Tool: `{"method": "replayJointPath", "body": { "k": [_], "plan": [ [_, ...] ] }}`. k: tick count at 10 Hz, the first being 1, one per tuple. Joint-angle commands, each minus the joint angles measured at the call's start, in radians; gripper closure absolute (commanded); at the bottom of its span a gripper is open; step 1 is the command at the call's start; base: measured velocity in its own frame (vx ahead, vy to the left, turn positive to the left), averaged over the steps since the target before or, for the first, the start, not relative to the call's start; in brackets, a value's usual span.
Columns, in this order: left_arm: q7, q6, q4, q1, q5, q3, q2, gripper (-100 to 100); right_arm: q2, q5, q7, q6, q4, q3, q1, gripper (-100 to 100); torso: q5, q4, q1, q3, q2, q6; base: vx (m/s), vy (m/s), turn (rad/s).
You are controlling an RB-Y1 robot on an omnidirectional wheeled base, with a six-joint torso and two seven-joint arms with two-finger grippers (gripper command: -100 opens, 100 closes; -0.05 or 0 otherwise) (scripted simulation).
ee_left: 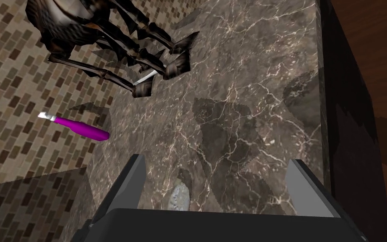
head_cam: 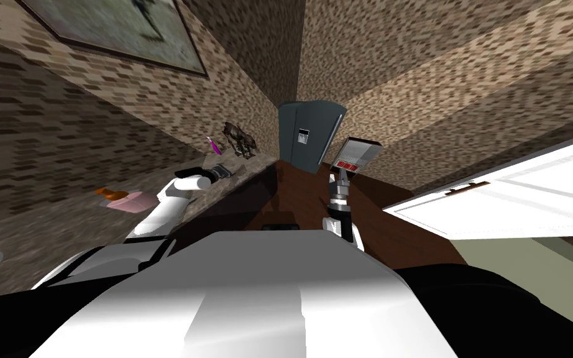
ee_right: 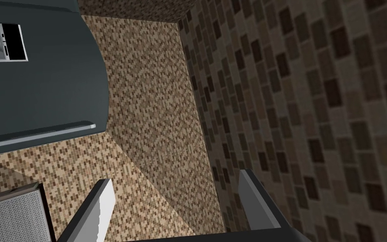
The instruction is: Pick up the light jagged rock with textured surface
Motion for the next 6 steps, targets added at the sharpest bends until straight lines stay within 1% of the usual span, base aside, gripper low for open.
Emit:
{"method": "replayJointPath", "body": {
  "k": [1,2,3,4,5,6],
  "plan": [
    [0.014,0.040,0.022,-0.015,0.006,-0.001,0.004,-100,0.000,0.000,0.000,0.000,0.000,0.000,0.000,0,0.000,0.000,0.000,0.000,0.000,0.000,0.013,0.084,-0.119],
    [0.039,0.075,0.050,-0.031,0.030,0.004,0.024,-100,0.000,0.000,0.000,0.000,0.000,0.000,0.000,0,0.000,0.000,0.000,0.000,-0.001,-0.001,0.021,0.091,-0.213],
    [0.039,0.095,0.050,-0.031,0.030,0.004,0.024,-100,0.000,0.000,0.000,0.000,0.000,0.000,0.000,0,0.000,0.000,0.000,-0.001,-0.001,0.000,0.016,0.080,-0.124],
    [0.063,0.123,0.076,-0.045,0.052,0.010,0.044,-100,0.000,0.000,0.000,0.000,0.000,0.000,0.000,0,0.000,0.000,0.000,-0.001,-0.001,-0.001,0.020,0.088,-0.202],
    [0.063,0.148,0.076,-0.045,0.052,0.010,0.044,-100,0.000,0.000,0.000,0.000,0.000,0.000,0.000,0,0.000,0.000,0.000,-0.001,-0.001,0.000,0.009,0.089,-0.104],
    [0.085,0.177,0.101,-0.057,0.072,0.014,0.062,-100,0.000,0.000,0.000,0.000,0.000,0.000,0.000,0,0.000,0.000,0.000,-0.001,-0.001,-0.001,-0.001,0.106,-0.169]
  ]
}}
